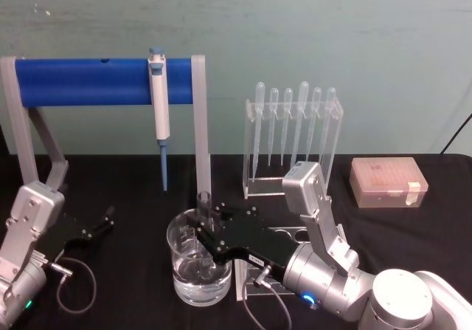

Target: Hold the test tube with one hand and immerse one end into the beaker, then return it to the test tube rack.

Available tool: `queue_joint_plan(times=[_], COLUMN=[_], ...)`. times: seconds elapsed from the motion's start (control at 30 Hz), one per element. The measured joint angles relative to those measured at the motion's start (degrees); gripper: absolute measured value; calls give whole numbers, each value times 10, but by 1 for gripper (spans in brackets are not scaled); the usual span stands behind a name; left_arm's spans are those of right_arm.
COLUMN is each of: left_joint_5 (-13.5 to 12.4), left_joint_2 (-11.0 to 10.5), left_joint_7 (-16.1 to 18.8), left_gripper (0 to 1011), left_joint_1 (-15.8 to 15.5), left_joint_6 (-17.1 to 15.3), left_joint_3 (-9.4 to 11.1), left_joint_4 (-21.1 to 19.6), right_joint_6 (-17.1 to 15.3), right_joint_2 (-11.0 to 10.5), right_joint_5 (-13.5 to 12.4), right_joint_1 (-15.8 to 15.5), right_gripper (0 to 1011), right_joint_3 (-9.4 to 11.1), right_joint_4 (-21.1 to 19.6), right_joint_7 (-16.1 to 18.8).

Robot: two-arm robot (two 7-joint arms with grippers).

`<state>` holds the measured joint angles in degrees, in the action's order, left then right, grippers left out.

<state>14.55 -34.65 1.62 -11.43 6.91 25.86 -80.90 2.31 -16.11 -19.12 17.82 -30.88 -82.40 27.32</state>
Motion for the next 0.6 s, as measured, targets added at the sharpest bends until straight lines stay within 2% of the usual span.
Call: queue_joint_plan(times=[0.6], left_joint_5=[0], left_joint_2=[0], left_joint_7=[0], left_gripper=[1000], left_joint_1=[0], left_joint_6=[0], left_joint_3=[0], left_joint_4=[0], right_joint_6=[0], right_joint_2=[0], right_joint_5=[0], right_joint_1=[0], right_gripper=[224], right_joint_3=[0], right_joint_4=[0], right_joint_7=[0])
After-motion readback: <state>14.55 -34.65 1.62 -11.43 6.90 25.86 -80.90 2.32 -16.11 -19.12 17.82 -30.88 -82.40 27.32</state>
